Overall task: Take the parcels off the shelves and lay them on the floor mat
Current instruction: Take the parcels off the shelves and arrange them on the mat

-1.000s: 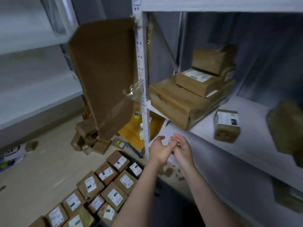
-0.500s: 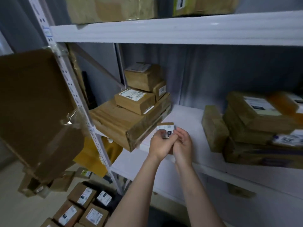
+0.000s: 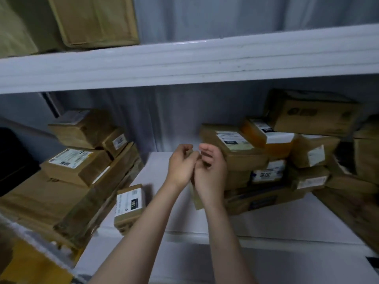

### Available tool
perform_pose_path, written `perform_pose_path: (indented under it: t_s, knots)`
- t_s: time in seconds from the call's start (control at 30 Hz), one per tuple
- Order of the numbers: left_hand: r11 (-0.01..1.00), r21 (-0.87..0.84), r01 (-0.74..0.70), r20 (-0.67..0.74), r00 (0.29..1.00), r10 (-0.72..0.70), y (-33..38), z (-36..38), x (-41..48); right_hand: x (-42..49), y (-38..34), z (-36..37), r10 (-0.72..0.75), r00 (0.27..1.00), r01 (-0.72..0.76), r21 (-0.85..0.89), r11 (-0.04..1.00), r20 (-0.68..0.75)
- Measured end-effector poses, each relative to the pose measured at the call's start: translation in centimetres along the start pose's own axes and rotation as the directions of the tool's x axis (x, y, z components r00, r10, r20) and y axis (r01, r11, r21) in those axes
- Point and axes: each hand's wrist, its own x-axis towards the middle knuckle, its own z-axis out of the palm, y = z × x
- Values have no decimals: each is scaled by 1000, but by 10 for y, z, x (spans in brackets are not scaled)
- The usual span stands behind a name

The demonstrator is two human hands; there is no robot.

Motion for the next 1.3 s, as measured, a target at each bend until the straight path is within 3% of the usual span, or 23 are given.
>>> perform_pose_path:
  t_s: [0.17, 0.3, 0.43, 0.53, 0.73, 0.87, 1.07, 1.3]
  knots:
    - [999, -19, -30, -51, 998, 29, 13, 13, 13, 12, -23, 0, -92, 996, 92, -82, 992, 7]
    - [977, -180, 119, 33, 993, -115, 19, 25, 19, 17, -32, -7, -182, 983, 176, -167, 970, -19]
    - [983, -22, 183, 129, 975, -179, 28, 36, 24, 22, -30, -20, -237, 969, 208, -290, 934, -67]
    - [973, 11, 230, 132, 964, -230, 31, 42, 25, 28, -26, -33, -274, 954, 204, -399, 894, -126]
    - [931, -184, 316, 124, 947, -297, 30, 43, 19, 32, -11, -51, -309, 897, 113, -512, 852, -316]
    - [908, -254, 334, 112, 942, -315, 29, 41, 16, 30, -2, -52, -279, 895, 35, -569, 822, -348]
    - [828, -436, 352, 106, 934, -341, 26, 35, 7, 27, 6, -56, -237, 904, 56, -451, 891, -356]
    - [798, -500, 337, 80, 935, -345, 25, 30, -5, 17, 11, -54, -211, 897, 43, -400, 916, -387]
